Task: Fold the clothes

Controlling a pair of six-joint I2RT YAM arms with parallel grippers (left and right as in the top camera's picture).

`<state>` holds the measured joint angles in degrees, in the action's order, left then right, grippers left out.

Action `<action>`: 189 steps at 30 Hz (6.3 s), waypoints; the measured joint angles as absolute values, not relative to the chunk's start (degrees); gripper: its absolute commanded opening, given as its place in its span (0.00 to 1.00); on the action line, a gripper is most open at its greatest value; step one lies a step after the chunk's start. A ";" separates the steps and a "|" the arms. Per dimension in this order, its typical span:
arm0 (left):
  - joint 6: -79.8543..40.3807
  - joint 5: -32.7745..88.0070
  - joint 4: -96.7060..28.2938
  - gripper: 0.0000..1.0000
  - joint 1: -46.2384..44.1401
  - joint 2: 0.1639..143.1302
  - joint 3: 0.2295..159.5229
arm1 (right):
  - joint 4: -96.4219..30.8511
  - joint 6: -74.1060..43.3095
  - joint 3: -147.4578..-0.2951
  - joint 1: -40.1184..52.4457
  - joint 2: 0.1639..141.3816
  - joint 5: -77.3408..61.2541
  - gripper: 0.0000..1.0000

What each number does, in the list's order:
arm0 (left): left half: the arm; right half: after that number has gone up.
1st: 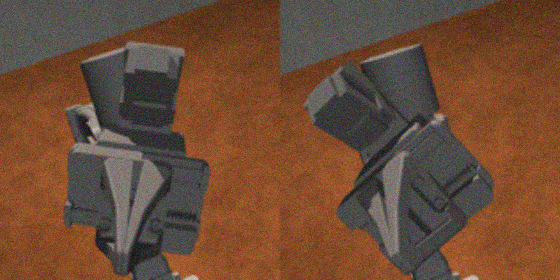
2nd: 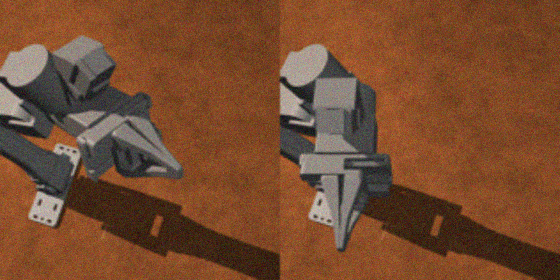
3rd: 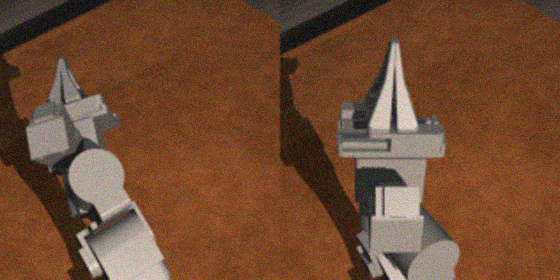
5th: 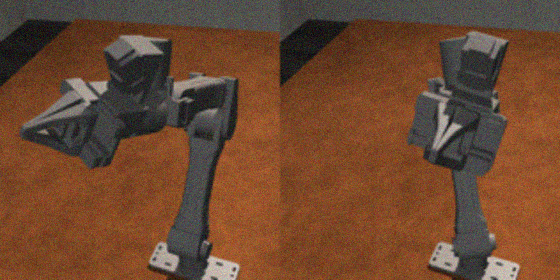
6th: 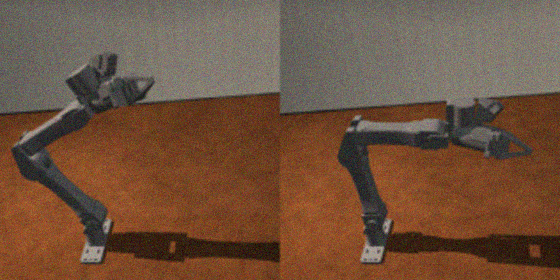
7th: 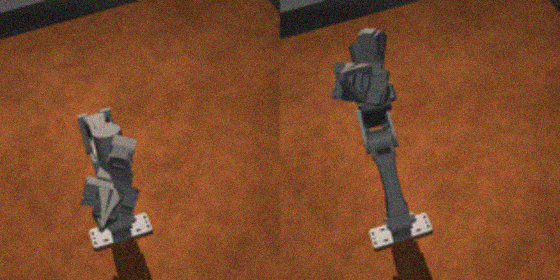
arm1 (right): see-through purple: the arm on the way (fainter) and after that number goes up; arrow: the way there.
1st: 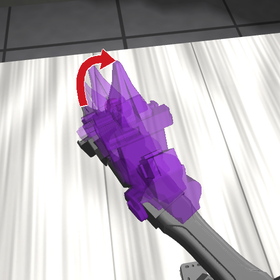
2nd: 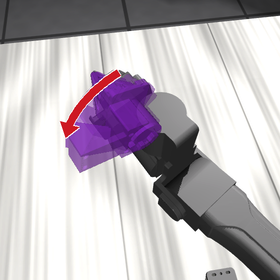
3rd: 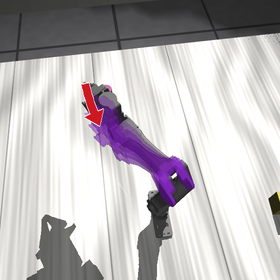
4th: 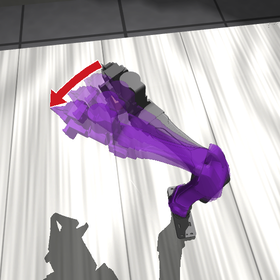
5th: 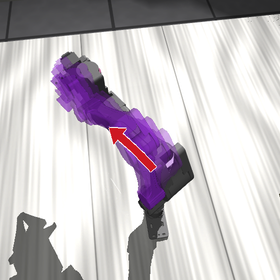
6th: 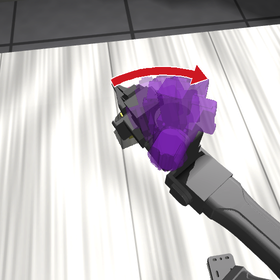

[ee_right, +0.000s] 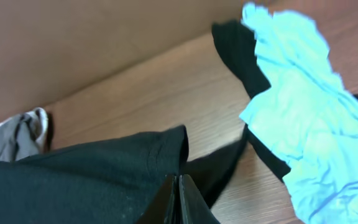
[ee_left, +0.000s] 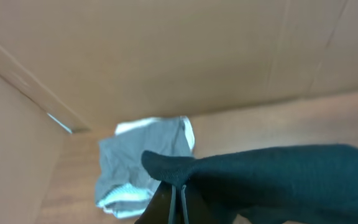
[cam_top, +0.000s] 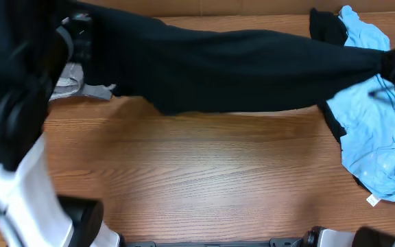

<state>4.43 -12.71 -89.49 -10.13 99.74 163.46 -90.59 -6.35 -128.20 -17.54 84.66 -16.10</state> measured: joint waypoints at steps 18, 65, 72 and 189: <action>4.43 -12.73 -82.76 0.04 -10.13 98.89 163.92 | -85.62 -5.34 -128.53 -17.54 85.84 -17.63 0.04; 4.05 -5.65 -88.79 0.04 -7.11 121.03 163.26 | -74.94 -0.49 -131.72 -10.04 116.27 -22.33 0.04; 1.23 -4.45 -96.77 0.04 -7.11 121.03 162.06 | -82.06 -0.14 -131.79 -10.02 116.20 -22.52 0.04; 1.87 12.99 -86.67 0.04 -14.22 113.38 93.06 | -59.96 -7.46 -59.81 -9.28 79.05 -22.98 0.76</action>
<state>1.87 12.99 -86.67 -14.22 113.38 93.06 -59.96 -7.46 -59.81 -9.28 79.05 -22.98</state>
